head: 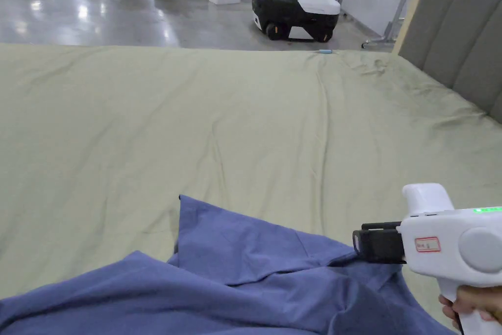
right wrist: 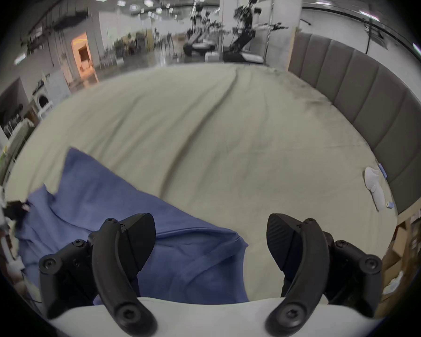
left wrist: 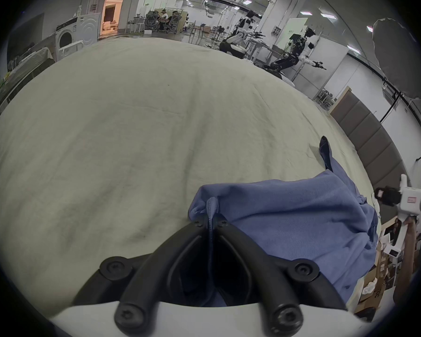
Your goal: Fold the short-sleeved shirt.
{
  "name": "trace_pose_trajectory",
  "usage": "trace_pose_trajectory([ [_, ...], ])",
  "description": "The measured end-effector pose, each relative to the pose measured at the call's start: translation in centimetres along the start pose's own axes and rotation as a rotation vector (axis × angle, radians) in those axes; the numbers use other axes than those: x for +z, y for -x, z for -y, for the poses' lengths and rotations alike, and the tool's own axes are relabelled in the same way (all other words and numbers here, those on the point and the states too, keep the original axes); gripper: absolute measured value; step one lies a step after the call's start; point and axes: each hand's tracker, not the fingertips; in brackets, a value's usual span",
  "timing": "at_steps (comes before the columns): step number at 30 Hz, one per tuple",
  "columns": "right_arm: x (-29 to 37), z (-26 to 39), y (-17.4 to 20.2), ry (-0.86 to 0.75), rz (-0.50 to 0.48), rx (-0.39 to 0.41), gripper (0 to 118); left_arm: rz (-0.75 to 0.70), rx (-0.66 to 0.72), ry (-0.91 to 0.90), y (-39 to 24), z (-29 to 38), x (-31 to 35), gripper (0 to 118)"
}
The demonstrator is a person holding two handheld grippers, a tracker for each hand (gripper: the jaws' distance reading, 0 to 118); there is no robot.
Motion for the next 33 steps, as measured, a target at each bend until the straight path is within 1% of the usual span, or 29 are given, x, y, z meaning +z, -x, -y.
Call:
trace_pose_trajectory([
  [2, -1.7, 0.1, 0.3, 0.036, 0.025, 0.042, 97, 0.001, 0.002, 0.002, -0.2, 0.1, 0.1, 2],
  [3, -2.2, 0.2, 0.4, 0.055, 0.020, 0.069, 94, -0.002, -0.002, 0.002, -0.1, 0.0, 0.0, 2],
  [5, -2.8, 0.4, 0.7, 0.090, -0.012, 0.108, 94, -0.010, -0.009, 0.003, -0.3, 0.1, 0.1, 2],
  [7, -3.9, 0.9, 0.9, 0.115, -0.073, 0.159, 94, -0.017, -0.013, 0.003, -0.4, 0.1, 0.1, 2],
  [8, -4.8, 1.7, 0.8, 0.092, -0.056, 0.180, 96, -0.019, -0.015, 0.002, -0.5, 0.1, 0.1, 2],
  [9, -5.2, 2.3, 0.5, 0.050, -0.061, 0.168, 96, -0.019, -0.016, 0.003, -0.5, 0.2, 0.1, 2],
  [10, -5.0, 2.5, 0.0, 0.036, -0.087, 0.123, 95, -0.020, -0.016, 0.002, -0.5, 0.2, 0.2, 2],
  [11, -4.3, 1.8, -0.4, 0.074, -0.102, 0.059, 91, -0.021, -0.017, 0.001, -0.4, 0.1, 0.1, 2],
  [12, -4.0, 1.4, -0.6, 0.124, -0.106, 0.022, 77, -0.023, -0.019, 0.000, -0.5, 0.1, 0.1, 2],
  [13, -3.5, 1.3, -0.5, 0.127, -0.104, -0.009, 65, -0.028, -0.022, -0.001, -0.6, 0.2, 0.2, 2],
  [14, -3.0, 1.6, -0.2, 0.099, -0.108, 0.021, 58, -0.033, -0.026, 0.000, -0.8, 0.2, 0.2, 2],
  [15, -2.4, 2.0, 0.4, 0.066, -0.105, 0.072, 58, -0.041, -0.033, 0.000, -0.8, 0.1, 0.1, 2],
  [16, -1.9, 2.1, 1.0, 0.043, -0.143, 0.114, 33, -0.046, -0.039, -0.002, -0.9, 0.2, 0.1, 2],
  [17, -1.4, 2.3, 2.0, 0.042, -0.128, 0.147, 9, -0.055, -0.046, -0.005, -1.1, 0.2, 0.2, 2],
  [18, -1.1, 2.4, 2.9, 0.067, -0.093, 0.182, 9, -0.065, -0.054, -0.008, -1.4, 0.3, 0.3, 2],
  [19, -0.8, 2.6, 3.6, 0.074, -0.097, 0.207, 9, -0.075, -0.061, -0.010, -1.5, 0.3, 0.2, 2],
  [20, -0.2, 2.9, 4.0, 0.060, -0.120, 0.202, 9, -0.086, -0.073, -0.011, -1.6, 0.2, 0.2, 2],
  [22, 0.9, 2.8, 4.4, 0.046, -0.130, 0.184, 9, -0.093, -0.068, -0.017, -1.8, 0.1, 0.6, 2],
  [25, 4.0, 2.0, 3.4, -0.070, -0.149, 0.071, 9, -0.041, -0.009, -0.040, -1.3, -0.8, 2.0, 2],
  [27, 7.1, 0.8, 1.8, -0.176, -0.152, -0.046, 9, -0.005, -0.004, -0.098, -1.3, -2.1, 4.2, 2],
  [29, 10.3, -0.8, 0.1, -0.249, -0.210, -0.128, 9, 0.032, -0.008, -0.169, -1.5, -3.9, 6.9, 2],
  [30, 12.0, -1.5, -0.6, -0.295, -0.241, -0.150, 9, 0.048, -0.017, -0.217, -1.7, -5.0, 8.6, 2],
  [33, 16.4, -3.8, -1.5, -0.381, -0.268, -0.141, 9, 0.087, -0.048, -0.349, -2.4, -8.3, 13.3, 2],
])
